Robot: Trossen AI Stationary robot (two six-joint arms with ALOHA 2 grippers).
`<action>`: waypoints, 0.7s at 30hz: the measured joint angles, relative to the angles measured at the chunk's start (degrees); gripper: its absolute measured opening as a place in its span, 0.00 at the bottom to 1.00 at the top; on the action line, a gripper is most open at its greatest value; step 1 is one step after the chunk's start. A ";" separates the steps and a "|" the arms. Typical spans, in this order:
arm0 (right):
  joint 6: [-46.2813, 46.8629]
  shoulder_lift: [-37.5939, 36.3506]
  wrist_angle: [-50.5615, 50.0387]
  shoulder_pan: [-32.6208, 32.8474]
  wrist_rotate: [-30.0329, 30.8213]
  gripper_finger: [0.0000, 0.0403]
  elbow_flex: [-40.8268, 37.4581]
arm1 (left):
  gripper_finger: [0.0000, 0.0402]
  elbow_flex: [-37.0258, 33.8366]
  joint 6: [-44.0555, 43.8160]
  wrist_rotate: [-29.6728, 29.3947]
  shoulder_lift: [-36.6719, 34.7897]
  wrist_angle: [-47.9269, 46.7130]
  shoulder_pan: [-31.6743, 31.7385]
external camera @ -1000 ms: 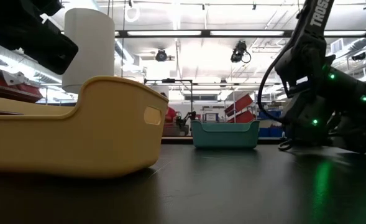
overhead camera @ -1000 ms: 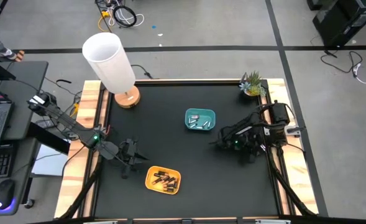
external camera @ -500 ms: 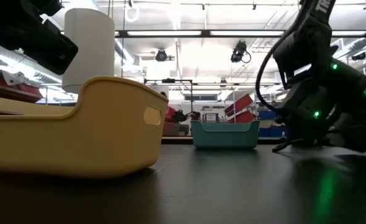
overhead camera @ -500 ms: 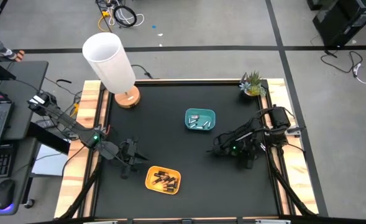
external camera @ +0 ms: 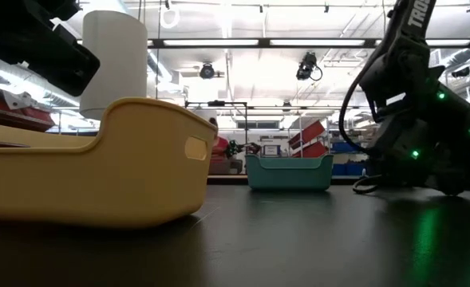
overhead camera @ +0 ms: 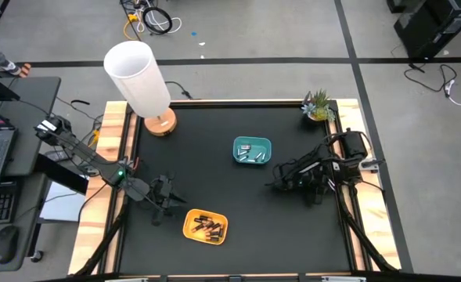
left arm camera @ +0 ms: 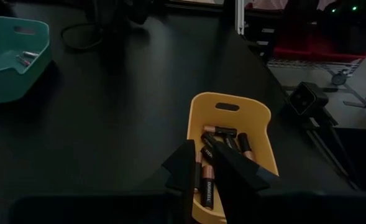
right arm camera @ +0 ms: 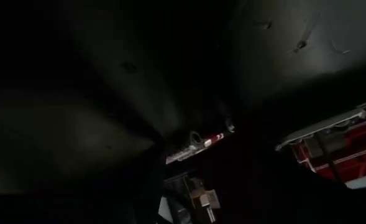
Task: Sort batteries
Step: Put the silver battery into the blue bin
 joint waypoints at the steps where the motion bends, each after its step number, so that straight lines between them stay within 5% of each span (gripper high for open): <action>1: -0.03 -0.05 0.51 0.00 0.00 0.53 -0.26 | 0.17 0.00 -0.06 0.04 0.00 -0.20 0.00; 21: -0.02 0.03 2.43 4.48 -13.26 0.40 3.67 | 0.17 0.00 -0.81 1.77 0.00 -0.38 0.00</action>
